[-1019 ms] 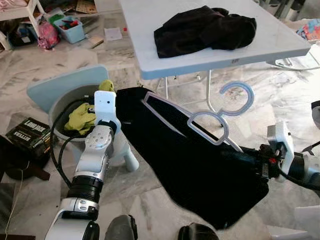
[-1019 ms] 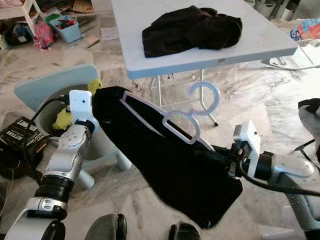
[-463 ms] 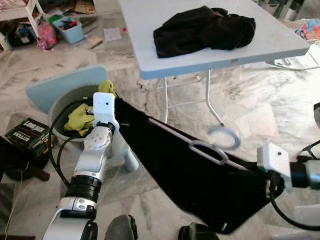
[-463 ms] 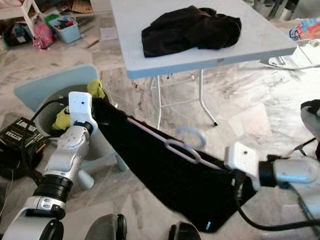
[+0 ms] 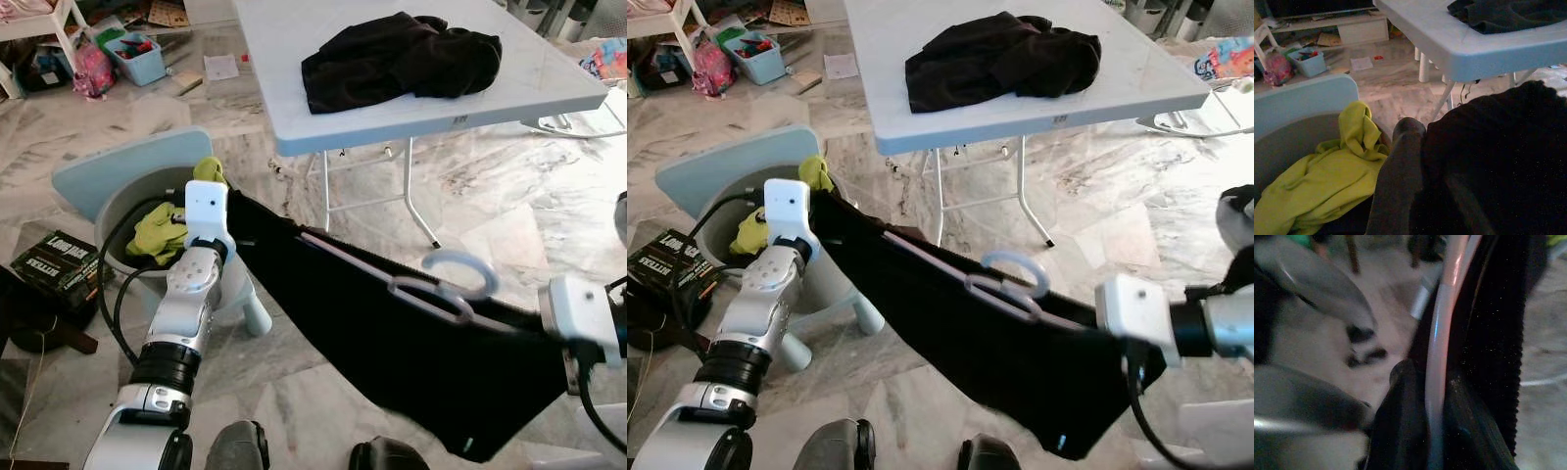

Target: Hang hanger

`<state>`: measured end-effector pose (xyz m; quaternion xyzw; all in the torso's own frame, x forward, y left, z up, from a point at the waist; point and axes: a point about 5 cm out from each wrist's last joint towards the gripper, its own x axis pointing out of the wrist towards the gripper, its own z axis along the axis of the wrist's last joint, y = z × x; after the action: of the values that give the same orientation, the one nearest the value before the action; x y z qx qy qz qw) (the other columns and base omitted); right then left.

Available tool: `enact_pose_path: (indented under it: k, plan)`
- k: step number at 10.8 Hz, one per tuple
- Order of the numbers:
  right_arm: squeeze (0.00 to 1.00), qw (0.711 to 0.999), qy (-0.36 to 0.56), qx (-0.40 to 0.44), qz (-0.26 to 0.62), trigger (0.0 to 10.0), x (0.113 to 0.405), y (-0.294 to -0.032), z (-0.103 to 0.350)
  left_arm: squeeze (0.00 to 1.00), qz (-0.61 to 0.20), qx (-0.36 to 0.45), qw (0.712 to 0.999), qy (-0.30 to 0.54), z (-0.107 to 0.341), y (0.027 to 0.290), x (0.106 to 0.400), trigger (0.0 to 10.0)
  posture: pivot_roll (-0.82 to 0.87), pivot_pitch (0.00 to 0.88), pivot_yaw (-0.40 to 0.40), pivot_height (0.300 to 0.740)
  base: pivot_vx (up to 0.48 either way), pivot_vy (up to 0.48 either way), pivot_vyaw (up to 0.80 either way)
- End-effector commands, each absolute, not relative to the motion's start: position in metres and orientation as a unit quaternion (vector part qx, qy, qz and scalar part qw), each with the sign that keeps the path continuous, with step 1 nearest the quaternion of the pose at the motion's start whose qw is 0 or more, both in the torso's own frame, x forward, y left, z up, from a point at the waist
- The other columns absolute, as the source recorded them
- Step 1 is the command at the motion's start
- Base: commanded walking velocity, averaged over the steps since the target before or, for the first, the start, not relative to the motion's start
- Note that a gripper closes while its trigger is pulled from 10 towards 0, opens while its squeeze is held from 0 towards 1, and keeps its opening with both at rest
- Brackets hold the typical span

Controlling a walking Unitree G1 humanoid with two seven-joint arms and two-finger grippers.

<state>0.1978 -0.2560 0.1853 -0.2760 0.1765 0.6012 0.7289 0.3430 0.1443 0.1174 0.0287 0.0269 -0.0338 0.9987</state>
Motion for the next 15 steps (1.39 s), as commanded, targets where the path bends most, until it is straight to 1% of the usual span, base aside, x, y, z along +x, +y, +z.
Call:
enact_pose_path:
  k: [1,2,3,4,5,6,7,8,9,10,11,12,13,14,15]
  plan:
    - [0.0,0.699,0.195,-0.249,0.642,10.0,0.188,-0.256,0.199,0.0,0.061,0.029,0.997,0.04,0.118,0.186,0.345,0.0,-0.12,0.077,0.016,0.74,0.0,0.0,0.0]
    - [0.0,0.686,0.195,-0.31,0.629,10.0,0.193,-0.252,0.199,0.0,0.061,0.034,0.997,0.034,0.119,0.187,0.344,0.0,-0.12,0.079,0.02,0.74,0.0,0.0,0.0]
    - [0.0,0.662,0.207,-0.333,0.639,10.0,0.191,-0.251,0.192,0.0,0.052,0.04,0.997,0.028,0.121,0.184,0.344,0.0,-0.12,0.078,0.018,0.74,0.0,0.0,0.0]
    - [0.0,0.624,0.219,-0.408,0.629,10.0,0.192,-0.254,0.172,0.0,0.043,0.032,0.998,0.011,0.127,0.18,0.346,0.0,-0.13,0.079,0.017,0.74,0.0,0.0,0.0]
    - [0.0,0.641,0.179,-0.403,0.628,10.0,0.198,-0.241,0.161,0.0,0.04,0.019,0.999,0.017,0.126,0.175,0.348,0.0,-0.13,0.079,0.018,0.74,0.0,0.0,0.0]
    - [0.0,0.66,0.106,-0.429,0.608,10.0,0.211,-0.218,0.151,0.0,0.011,0.008,1.0,0.021,0.124,0.162,0.347,0.0,-0.13,0.078,0.019,0.74,0.0,0.0,0.0]
    - [0.0,0.686,0.076,-0.437,0.577,10.0,0.222,-0.206,0.14,0.0,-0.012,0.007,1.0,0.023,0.122,0.152,0.345,0.0,-0.12,0.076,0.018,0.74,0.0,0.0,0.0]
    - [0.0,0.704,0.078,-0.433,0.557,10.0,0.227,-0.2,0.122,0.0,-0.028,0.009,0.998,0.047,0.113,0.143,0.342,0.0,-0.12,0.075,0.015,0.74,0.0,0.0,0.0]
    - [0.0,0.674,0.088,-0.454,0.576,10.0,0.22,-0.204,0.107,0.0,-0.047,0.002,0.998,0.041,0.114,0.137,0.34,0.0,-0.12,0.076,0.011,0.74,0.0,0.0,0.0]
    - [0.0,0.63,0.116,-0.48,0.599,10.0,0.21,-0.223,0.099,0.0,-0.041,0.003,0.999,0.034,0.119,0.142,0.343,0.0,-0.11,0.077,0.007,0.74,0.0,0.0,0.0]
    - [0.0,0.61,0.136,-0.469,0.624,10.0,0.199,-0.24,0.103,0.0,-0.025,0.009,0.999,0.036,0.119,0.153,0.346,0.0,-0.12,0.077,0.003,0.74,0.0,0.0,0.0]
    - [0.0,0.634,0.185,-0.407,0.631,10.0,0.191,-0.259,0.12,0.0,0.006,0.011,0.999,0.049,0.115,0.167,0.346,0.0,-0.13,0.079,0.007,0.74,0.0,0.0,0.0]
    - [0.0,0.624,0.229,-0.402,0.63,10.0,0.187,-0.277,0.133,0.0,0.015,0.014,0.999,0.049,0.115,0.173,0.346,0.0,-0.13,0.081,0.01,0.74,0.0,0.0,0.0]
    - [0.0,0.628,0.239,-0.442,0.594,10.0,0.195,-0.295,0.143,0.0,0.014,0.009,0.999,0.04,0.119,0.173,0.347,0.0,-0.14,0.082,0.013,0.74,0.0,0.0,0.0]
    - [0.0,0.631,0.263,-0.442,0.581,10.0,0.196,-0.303,0.147,0.0,0.01,0.004,0.999,0.037,0.12,0.17,0.348,0.0,-0.14,0.079,0.015,0.74,0.0,0.0,0.0]
